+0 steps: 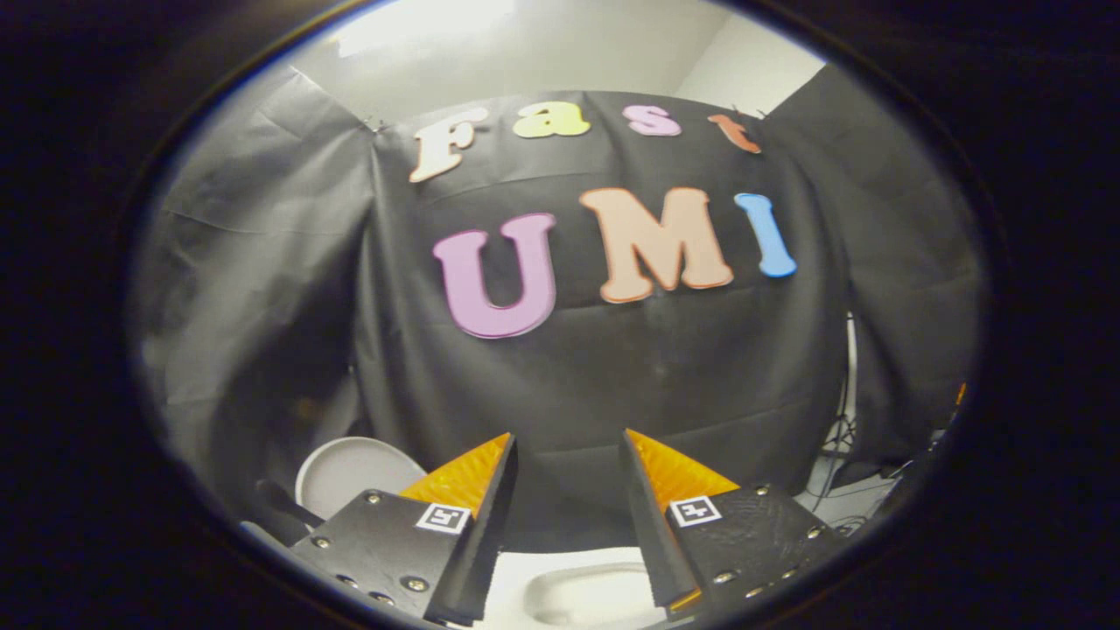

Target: Open the toilet lid.

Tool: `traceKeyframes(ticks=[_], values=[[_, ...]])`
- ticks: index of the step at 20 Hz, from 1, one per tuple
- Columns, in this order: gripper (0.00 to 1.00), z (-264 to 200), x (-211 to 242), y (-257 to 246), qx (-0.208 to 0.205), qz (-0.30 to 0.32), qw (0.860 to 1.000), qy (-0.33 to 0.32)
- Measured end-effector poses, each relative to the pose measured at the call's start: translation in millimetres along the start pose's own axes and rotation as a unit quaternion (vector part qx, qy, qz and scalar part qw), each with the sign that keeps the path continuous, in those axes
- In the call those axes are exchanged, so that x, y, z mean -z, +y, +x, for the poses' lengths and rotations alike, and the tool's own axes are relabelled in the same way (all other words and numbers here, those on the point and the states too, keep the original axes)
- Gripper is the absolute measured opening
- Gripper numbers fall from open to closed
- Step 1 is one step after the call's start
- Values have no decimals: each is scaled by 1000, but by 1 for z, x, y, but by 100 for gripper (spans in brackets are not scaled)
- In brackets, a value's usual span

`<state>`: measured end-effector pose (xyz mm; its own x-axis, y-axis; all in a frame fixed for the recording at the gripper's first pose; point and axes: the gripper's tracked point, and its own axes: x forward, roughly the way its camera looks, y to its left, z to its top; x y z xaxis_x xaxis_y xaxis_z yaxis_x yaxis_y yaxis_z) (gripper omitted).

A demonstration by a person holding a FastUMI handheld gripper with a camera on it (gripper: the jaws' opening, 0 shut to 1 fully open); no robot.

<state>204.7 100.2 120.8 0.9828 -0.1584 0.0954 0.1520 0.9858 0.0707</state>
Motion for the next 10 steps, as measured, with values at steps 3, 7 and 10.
traceKeyframes(ticks=[3, 7, 10], values=[[68, -6, 7, -73, 34, -20, 999, 12], [68, -17, 17, -151, 62, -23, 997, 25], [68, -26, 25, -197, 76, -16, 997, 29]])
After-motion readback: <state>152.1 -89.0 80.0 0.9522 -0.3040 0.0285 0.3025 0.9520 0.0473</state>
